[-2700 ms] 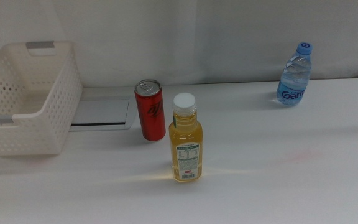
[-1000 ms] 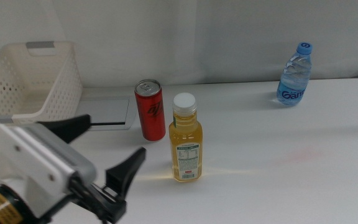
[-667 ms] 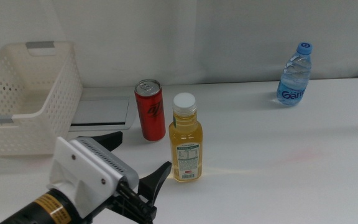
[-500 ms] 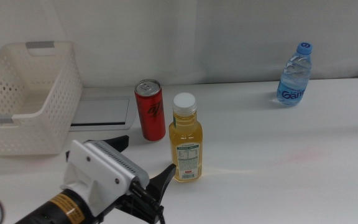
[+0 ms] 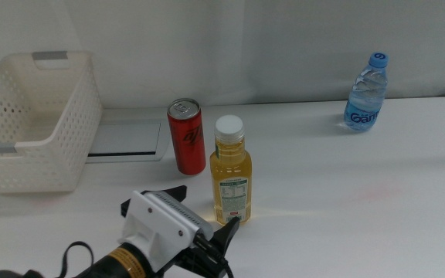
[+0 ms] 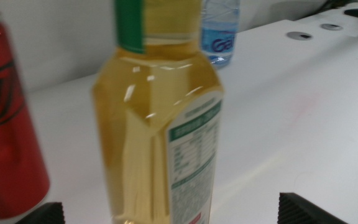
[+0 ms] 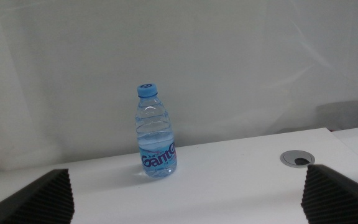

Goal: Use arms to grab the bottles and put them into the dustbin to the left of the table.

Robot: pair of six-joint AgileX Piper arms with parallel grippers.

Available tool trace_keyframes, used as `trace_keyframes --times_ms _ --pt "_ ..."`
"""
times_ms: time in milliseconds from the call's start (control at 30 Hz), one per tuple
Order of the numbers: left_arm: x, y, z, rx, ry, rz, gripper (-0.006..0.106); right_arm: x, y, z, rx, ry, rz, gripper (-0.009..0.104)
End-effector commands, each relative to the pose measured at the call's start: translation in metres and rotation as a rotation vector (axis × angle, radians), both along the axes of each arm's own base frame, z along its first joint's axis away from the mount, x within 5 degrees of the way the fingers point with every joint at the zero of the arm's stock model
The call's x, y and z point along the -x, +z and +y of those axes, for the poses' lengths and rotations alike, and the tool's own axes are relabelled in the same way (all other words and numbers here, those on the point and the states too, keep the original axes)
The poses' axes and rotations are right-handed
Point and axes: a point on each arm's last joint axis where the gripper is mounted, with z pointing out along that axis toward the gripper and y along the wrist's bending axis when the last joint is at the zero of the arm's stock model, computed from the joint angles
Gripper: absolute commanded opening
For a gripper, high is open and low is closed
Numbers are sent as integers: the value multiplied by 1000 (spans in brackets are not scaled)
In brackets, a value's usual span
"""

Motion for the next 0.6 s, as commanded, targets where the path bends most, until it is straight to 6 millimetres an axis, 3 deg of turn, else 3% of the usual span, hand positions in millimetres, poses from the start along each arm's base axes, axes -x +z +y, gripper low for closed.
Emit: trace_keyframes --times_ms 0,567 --pt "-5 -1 -8 33 -23 -27 89 0 -1 0 12 -4 -5 103" --pt "-53 -11 -47 123 0 -6 89 0 -1 0 12 -4 -5 103"
